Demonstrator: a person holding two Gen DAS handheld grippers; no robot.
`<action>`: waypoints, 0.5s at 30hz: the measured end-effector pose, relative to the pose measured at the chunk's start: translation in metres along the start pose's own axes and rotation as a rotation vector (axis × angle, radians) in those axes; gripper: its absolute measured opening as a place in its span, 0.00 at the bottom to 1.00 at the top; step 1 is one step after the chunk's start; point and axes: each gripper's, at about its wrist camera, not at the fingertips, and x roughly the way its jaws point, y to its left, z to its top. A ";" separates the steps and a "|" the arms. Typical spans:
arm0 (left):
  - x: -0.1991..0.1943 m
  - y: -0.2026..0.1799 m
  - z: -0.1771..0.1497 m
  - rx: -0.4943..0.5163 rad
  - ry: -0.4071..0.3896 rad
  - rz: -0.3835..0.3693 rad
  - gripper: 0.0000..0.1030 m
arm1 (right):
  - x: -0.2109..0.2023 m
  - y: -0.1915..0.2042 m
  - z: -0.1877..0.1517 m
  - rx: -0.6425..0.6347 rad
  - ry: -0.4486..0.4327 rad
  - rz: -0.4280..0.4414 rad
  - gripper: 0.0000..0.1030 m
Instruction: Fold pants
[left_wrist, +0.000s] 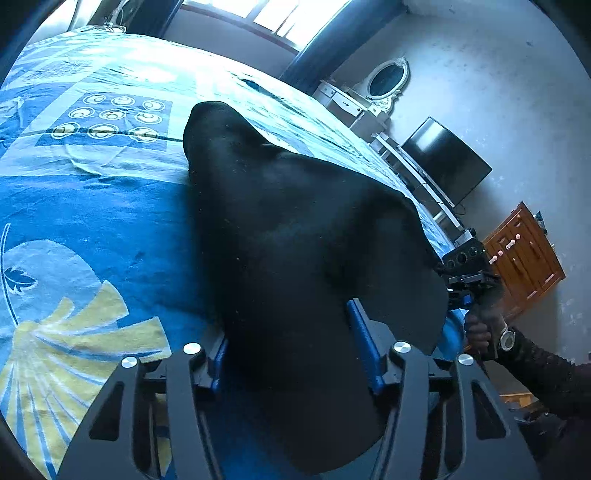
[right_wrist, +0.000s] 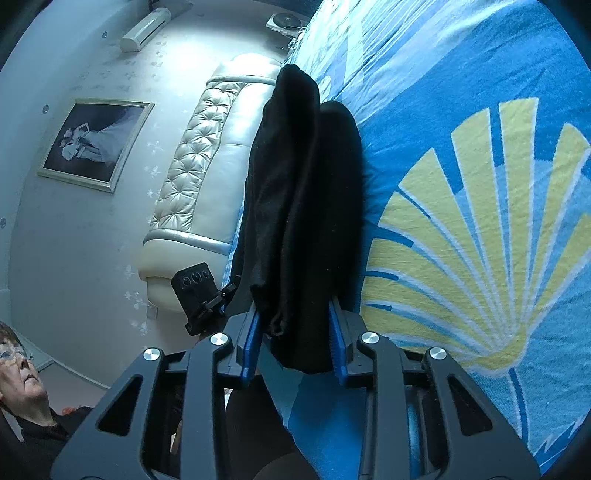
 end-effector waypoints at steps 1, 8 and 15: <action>0.000 0.001 0.000 0.001 0.000 -0.002 0.48 | -0.001 -0.001 -0.001 0.000 -0.001 0.000 0.30; 0.001 0.001 0.002 -0.022 0.014 0.012 0.54 | -0.003 -0.002 -0.002 0.004 -0.008 0.000 0.31; 0.003 0.004 -0.002 -0.040 -0.027 0.059 0.77 | -0.008 -0.003 -0.005 0.019 -0.023 0.014 0.40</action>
